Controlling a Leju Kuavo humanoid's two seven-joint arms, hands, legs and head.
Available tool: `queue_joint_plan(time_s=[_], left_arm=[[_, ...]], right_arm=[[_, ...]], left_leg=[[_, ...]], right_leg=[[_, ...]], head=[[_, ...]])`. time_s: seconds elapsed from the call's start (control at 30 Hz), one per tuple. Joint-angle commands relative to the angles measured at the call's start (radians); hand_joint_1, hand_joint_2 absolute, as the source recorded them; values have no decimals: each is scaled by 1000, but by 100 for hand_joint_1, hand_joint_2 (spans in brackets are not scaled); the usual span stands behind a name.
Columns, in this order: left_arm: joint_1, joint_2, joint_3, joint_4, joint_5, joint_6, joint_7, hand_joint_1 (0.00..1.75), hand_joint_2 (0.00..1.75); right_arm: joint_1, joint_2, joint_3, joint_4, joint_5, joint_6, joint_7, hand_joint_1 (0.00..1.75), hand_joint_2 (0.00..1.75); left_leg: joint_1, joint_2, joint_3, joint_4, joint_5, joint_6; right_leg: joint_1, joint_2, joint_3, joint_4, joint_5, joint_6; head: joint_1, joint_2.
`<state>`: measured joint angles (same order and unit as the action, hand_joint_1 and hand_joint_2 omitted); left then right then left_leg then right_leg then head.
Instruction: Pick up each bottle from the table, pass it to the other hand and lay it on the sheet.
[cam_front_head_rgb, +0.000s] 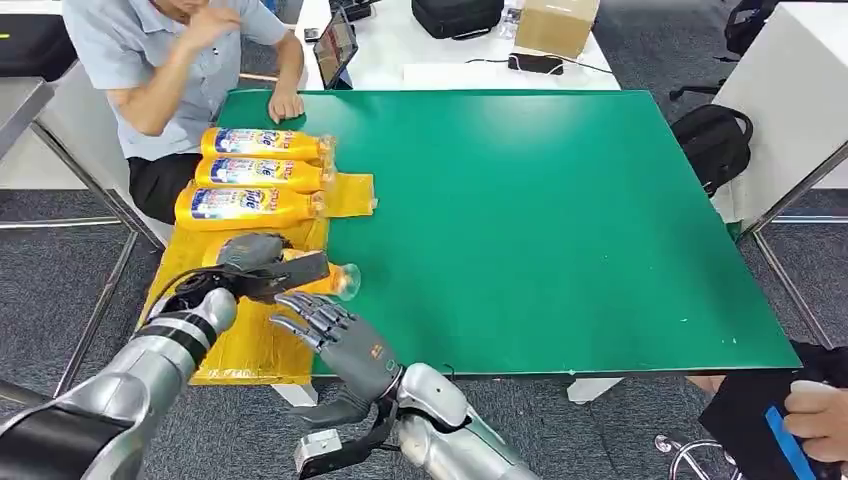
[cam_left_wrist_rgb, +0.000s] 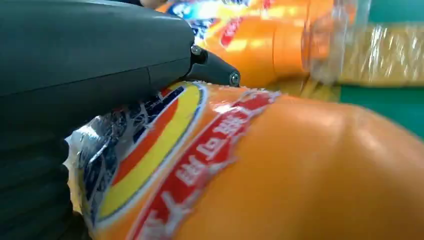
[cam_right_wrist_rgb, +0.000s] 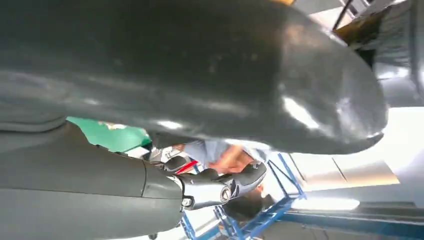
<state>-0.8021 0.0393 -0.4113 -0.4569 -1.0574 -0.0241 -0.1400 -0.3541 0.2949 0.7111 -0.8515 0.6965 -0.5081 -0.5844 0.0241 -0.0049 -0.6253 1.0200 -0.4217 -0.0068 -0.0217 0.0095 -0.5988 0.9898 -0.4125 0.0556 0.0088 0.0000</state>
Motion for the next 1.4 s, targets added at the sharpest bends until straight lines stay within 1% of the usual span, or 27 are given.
queue_joint_plan(time_s=[0.03, 0.1, 0.13, 0.17, 0.2, 0.27, 0.3, 0.37, 0.43, 0.47, 0.6, 0.63, 0.73, 0.77, 0.83, 0.87, 0.93, 0.97, 1.03, 1.07, 1.1, 1.13, 1.17, 1.23, 1.27, 1.33, 1.4], left_arm=[[-77, 13, -54, 127, 52, -64, -5, 3, 175], [-71, 19, -47, 122, 72, -77, -30, 0, 175], [-63, 14, 1, 120, 138, -117, -71, 0, 175], [-52, 17, 17, 106, 176, -143, -107, 0, 175], [-40, 21, 31, 93, 210, -163, -134, 0, 175], [-7, 33, 79, 56, 324, -252, -222, 0, 175], [-1, 38, 74, 47, 329, -254, -223, 0, 175], [34, 46, 92, -11, 431, -307, -294, 0, 175], [56, 44, 89, -50, 470, -313, -295, 0, 175], [90, 45, 78, -127, 512, -282, -337, 0, 175], [164, 32, 45, -320, 571, -163, -292, 0, 175], [186, 25, 55, -375, 582, -98, -313, 0, 175], [264, -6, 100, -542, 623, 22, -313, 0, 175], [296, -35, 147, -603, 668, 77, -346, 0, 175], [337, -51, 162, -690, 678, 126, -351, 0, 175], [387, -81, 199, -781, 692, 237, -400, 0, 175], [437, -102, 222, -863, 714, 316, -415, 0, 175], [480, -139, 255, -917, 803, 334, -424, 0, 175], [530, -153, 249, -965, 836, 343, -420, 0, 175], [586, -179, 245, -1005, 867, 370, -436, 0, 175], [616, -188, 231, -1015, 868, 376, -441, 0, 175], [642, -196, 218, -1023, 876, 383, -449, 0, 175], [669, -211, 211, -1036, 921, 382, -457, 0, 175], [687, -220, 204, -1044, 936, 380, -460, 0, 175], [733, -235, 180, -1074, 978, 376, -464, 0, 175], [742, -239, 178, -1082, 988, 377, -464, 0, 175], [802, -251, 159, -1139, 1009, 382, -458, 0, 175]], right_arm=[[-46, 1, -16, 24, -36, 21, -33, 0, 0], [-46, 4, -17, 28, -48, 26, -40, 0, 0], [-49, 5, -15, 35, -50, 21, -49, 0, 0], [-52, 8, -14, 46, -57, 16, -58, 0, 0], [-55, 9, -14, 55, -66, 16, -65, 0, 0], [-65, 13, -7, 78, -84, 9, -90, 0, 0], [-67, 14, -6, 84, -87, 7, -93, 0, 0], [-78, 18, -2, 103, -104, 1, -110, 0, 0], [-82, 18, 1, 108, -108, -2, -113, 0, 0], [-84, 16, 5, 109, -115, -3, -114, 0, 0], [-79, 4, 6, 93, -119, -7, -105, 0, 0], [-75, 1, 6, 88, -118, -5, -102, 0, 0], [-57, -12, 3, 52, -120, -6, -103, 0, 0], [-33, -19, -2, -9, -159, -15, -114, 0, 0], [-1, -44, 6, -87, -214, -8, -114, 0, 0], [46, -72, 14, -229, -340, 3, -114, 0, 0], [99, -91, 2, -371, -458, -15, -114, 0, 0], [143, -113, 0, -513, -499, -115, -114, 0, 175], [185, -136, 1, -608, -531, -165, -114, 0, 175], [235, -141, -23, -708, -554, -190, -114, 0, 175], [265, -142, -38, -742, -533, -190, -114, 0, 175], [287, -144, -46, -765, -513, -190, -114, 0, 175], [328, -127, -83, -786, -446, -190, -114, 0, 175], [346, -127, -92, -797, -438, -190, -114, 0, 175], [396, -127, -118, -840, -465, -190, -114, 0, 0], [403, -128, -119, -841, -484, -190, -114, 0, 0], [443, -140, -163, -824, -615, -163, -114, 0, 0]], left_leg=[[0, 2, 3, 0, -1, 1], [0, 1, 2, 0, -1, 1], [0, 1, 4, 0, -2, 2], [0, 2, 6, -1, -2, 2], [0, 2, 3, 0, -1, 1], [0, 3, 5, 0, -2, 2], [0, 3, 4, -1, -1, 2], [0, 3, 2, -1, -1, 1], [-1, 3, 4, -1, -1, 2], [0, 2, 3, -1, -1, 1], [0, 1, 4, -1, -1, 2], [0, 0, 1, -1, 0, 1], [0, -1, 3, -1, -1, 2], [-1, -1, 2, -1, -1, 2], [0, -2, 0, -1, -1, 1], [0, -3, 3, 0, -2, 2], [0, -3, 4, 0, -3, 3], [0, -2, 1, 0, -2, 2], [-1, -2, 0, 0, -2, 2], [-1, -2, 2, 0, -4, 3], [-1, -2, 0, -1, -2, 2], [-1, -2, 2, -1, -4, 2], [-1, -2, 1, -1, -3, 2], [-1, -2, 4, -1, -5, 2], [-1, -3, 3, -1, -6, 2], [-2, -2, 0, -1, -4, 1], [-1, -2, 2, -1, -5, 2]], right_leg=[[1, 1, 2, 0, -1, -2], [1, 0, 1, 0, -1, -2], [1, 0, 3, 0, -1, -3], [2, 0, 5, -1, -2, -4], [1, 1, 2, 0, -1, -2], [1, 1, 4, -1, -1, -3], [1, 2, 3, -1, -1, -2], [0, 2, 2, -1, 0, -2], [0, 2, 4, -1, 0, -2], [0, 1, 3, -1, 0, -2], [0, 0, 4, -1, -1, -3], [0, 0, 1, -1, 0, -1], [0, -2, 4, -2, -2, -2], [0, -1, 3, -2, -1, -2], [0, -2, 1, -1, -1, -1], [1, -4, 4, -2, -3, -2], [1, -5, 6, -2, -3, -2], [0, -2, 2, -2, -2, -1], [0, -2, 0, -2, -2, -1], [0, -4, 3, -2, -4, -2], [-1, -2, 1, -2, -2, -1], [0, -3, 3, -3, -4, -2], [-1, -3, 2, -3, -3, -1], [-1, -4, 5, -4, -4, -2], [-1, -4, 4, -3, -5, -2], [-1, -2, 0, -3, -3, -1], [0, -3, 2, -3, -4, -2]], head=[[0, 0], [0, 0], [0, 0], [0, 0], [0, 0], [0, 0], [0, 0], [0, 0], [0, 0], [0, 0], [0, 0], [0, 0], [0, 0], [0, 0], [0, 0], [0, 0], [0, 0], [0, 0], [0, 0], [0, 0], [0, 0], [0, 0], [0, 0], [0, 0], [0, 0], [0, 0], [0, 0]])
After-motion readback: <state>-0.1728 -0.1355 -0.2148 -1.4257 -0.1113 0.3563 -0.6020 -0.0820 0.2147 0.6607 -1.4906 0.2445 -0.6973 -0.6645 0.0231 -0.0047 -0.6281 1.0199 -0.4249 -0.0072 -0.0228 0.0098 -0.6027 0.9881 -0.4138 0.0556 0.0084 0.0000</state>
